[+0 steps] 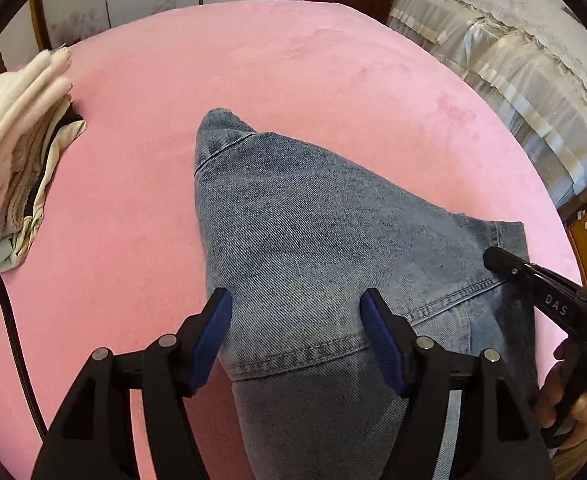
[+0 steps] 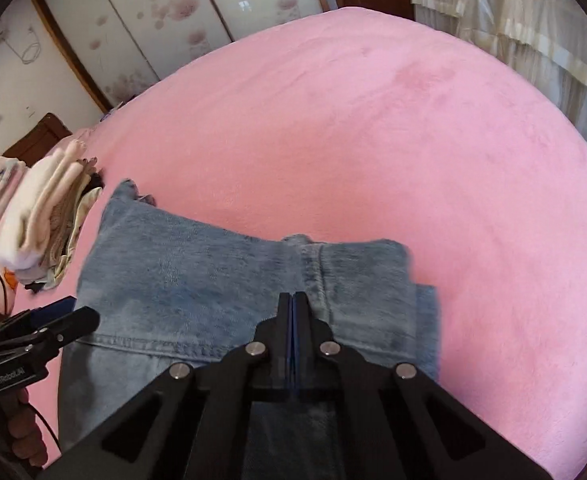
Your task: Fold large clothes
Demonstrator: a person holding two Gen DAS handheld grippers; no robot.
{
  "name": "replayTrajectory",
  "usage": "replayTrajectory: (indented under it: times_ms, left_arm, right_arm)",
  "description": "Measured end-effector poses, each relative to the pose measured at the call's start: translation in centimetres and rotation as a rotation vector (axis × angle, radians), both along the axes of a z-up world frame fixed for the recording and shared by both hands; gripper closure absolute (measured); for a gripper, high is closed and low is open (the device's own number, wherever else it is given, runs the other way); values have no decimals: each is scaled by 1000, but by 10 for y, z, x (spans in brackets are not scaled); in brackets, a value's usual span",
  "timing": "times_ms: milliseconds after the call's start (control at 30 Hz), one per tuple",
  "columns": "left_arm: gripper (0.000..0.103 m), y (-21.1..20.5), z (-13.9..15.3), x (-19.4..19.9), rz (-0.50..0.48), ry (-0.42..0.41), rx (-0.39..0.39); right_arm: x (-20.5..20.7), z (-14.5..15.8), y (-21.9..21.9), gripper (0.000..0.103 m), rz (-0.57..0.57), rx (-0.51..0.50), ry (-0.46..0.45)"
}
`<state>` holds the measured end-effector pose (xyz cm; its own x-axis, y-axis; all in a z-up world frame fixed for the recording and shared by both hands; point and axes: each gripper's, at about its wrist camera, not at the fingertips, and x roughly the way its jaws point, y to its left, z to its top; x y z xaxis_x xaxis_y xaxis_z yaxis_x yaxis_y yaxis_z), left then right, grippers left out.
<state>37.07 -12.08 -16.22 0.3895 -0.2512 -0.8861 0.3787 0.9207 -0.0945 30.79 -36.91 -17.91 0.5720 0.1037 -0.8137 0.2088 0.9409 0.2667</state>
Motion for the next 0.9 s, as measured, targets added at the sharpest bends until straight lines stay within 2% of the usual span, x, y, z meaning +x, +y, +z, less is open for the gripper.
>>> replayTrajectory:
  times_ms: [167, 367, 467, 600, 667, 767, 833, 900]
  left_arm:
    - [36, 5, 1, -1, 12, 8, -17]
    - [37, 12, 15, -9, 32, 34, -22]
    - [37, 14, 33, -27, -4, 5, 5]
    - [37, 19, 69, -64, -67, -98, 77]
    - [37, 27, 87, -79, -98, -113, 69]
    - [37, 37, 110, -99, -97, -134, 87]
    - [37, 47, 129, -116, -104, -145, 64]
    - [37, 59, 148, -133, -92, -170, 43]
  right_arm:
    - [4, 3, 8, 103, 4, -34, 9]
    - [-12, 22, -1, 98, -17, 44, 15]
    - [-30, 41, 0, 95, -19, 43, -5]
    - [-62, 77, 6, 93, -11, 35, -62]
    - [-81, 97, 9, 89, -3, 29, -97]
    - [-106, 123, 14, 78, 2, 10, -137]
    - [-124, 138, 16, 73, 8, 0, -160]
    - [-141, 153, 18, 73, 12, -2, -179]
